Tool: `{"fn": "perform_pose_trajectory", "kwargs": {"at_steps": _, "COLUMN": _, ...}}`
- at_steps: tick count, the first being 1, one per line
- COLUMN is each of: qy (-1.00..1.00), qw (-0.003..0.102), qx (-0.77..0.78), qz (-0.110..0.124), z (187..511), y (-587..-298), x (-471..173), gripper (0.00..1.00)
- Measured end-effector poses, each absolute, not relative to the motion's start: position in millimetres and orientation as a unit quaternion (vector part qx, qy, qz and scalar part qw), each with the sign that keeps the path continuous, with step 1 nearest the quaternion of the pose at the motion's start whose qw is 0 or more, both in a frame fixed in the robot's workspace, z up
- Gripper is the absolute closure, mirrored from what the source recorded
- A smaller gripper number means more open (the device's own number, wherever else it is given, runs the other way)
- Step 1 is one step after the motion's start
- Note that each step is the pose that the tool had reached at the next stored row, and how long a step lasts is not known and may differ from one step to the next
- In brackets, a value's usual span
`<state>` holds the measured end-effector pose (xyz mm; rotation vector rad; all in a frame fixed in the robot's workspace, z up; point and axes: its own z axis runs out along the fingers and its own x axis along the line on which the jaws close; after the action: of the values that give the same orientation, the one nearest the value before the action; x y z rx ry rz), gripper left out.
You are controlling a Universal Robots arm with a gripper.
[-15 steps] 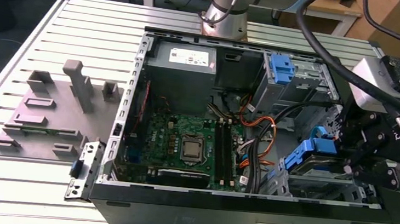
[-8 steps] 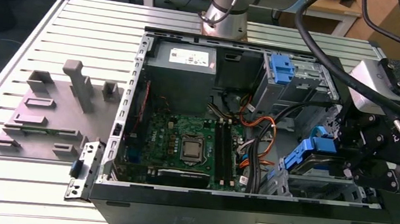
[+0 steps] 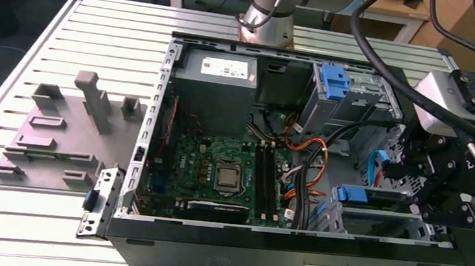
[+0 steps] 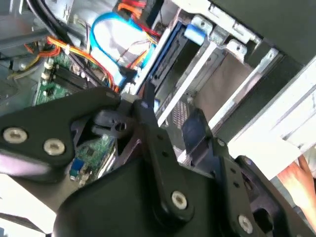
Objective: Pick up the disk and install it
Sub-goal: 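Insert the disk into the insertion slot, then insert the first disk wire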
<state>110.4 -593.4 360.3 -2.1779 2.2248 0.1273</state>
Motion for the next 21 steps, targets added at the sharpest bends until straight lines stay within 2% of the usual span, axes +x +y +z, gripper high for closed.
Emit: {"fn": "perform_pose_trajectory", "kwargs": {"at_steps": 21, "qy": 0.714, "qw": 0.016, "qx": -0.699, "qz": 0.042, "z": 356.1, "y": -580.5, "x": 107.8, "gripper": 0.51}}
